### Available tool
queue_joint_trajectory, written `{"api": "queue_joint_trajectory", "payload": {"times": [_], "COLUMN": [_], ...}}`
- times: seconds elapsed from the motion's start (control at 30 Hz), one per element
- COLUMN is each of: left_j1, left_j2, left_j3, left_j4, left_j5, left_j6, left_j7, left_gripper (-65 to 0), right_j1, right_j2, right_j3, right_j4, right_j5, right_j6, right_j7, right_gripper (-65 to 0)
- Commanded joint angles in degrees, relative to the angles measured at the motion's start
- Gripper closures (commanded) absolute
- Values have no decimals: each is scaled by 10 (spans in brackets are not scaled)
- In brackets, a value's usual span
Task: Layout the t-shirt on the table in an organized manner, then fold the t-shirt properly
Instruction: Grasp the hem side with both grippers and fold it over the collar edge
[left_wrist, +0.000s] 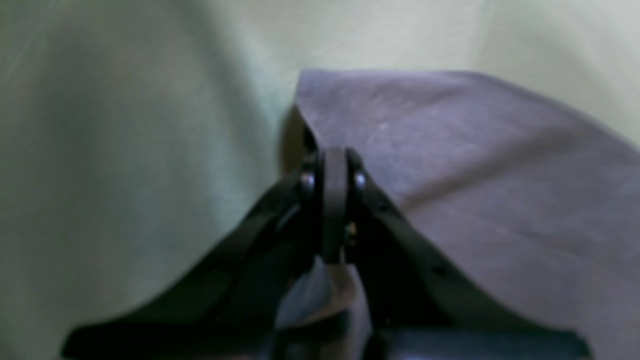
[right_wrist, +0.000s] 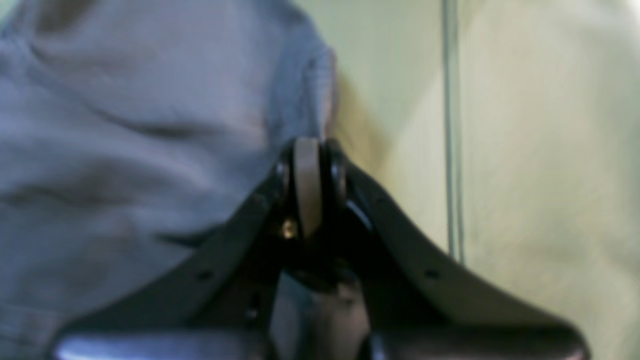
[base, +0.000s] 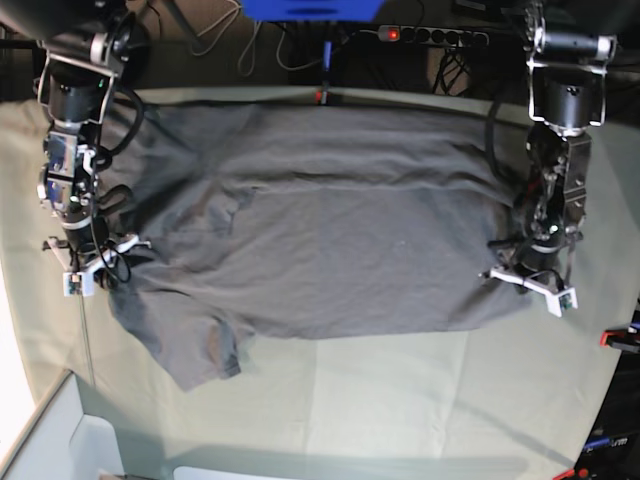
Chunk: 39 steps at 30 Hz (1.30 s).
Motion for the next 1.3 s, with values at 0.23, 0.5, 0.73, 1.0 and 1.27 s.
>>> {"api": "queue_joint_trajectory", "payload": {"times": [0.23, 0.5, 0.73, 1.0, 1.27], "left_j1": [42, 105, 172, 229, 243], "left_j2": [-7, -4, -4, -3, -3], "left_j3": [-2, -49, -51, -92, -96], "left_j4": [98, 174, 225, 257, 252], "left_j5": [0, 0, 0, 0, 0], "left_j6": [-1, -4, -4, -5, -5], "left_j7": [-11, -12, -14, -15, -13], "left_gripper": [0, 0, 0, 0, 0], "right_j1": [-85, -134, -200, -235, -245], "right_j2": [-24, -90, -116, -102, -86], "right_j3": [21, 143, 167, 195, 197], "right_j4": [159, 256, 302, 303, 254], "right_j5": [9, 9, 9, 65, 65], "right_j6": [2, 113, 134, 134, 134], "right_j7": [17, 17, 21, 17, 22], "right_gripper": [0, 0, 0, 0, 0]}}
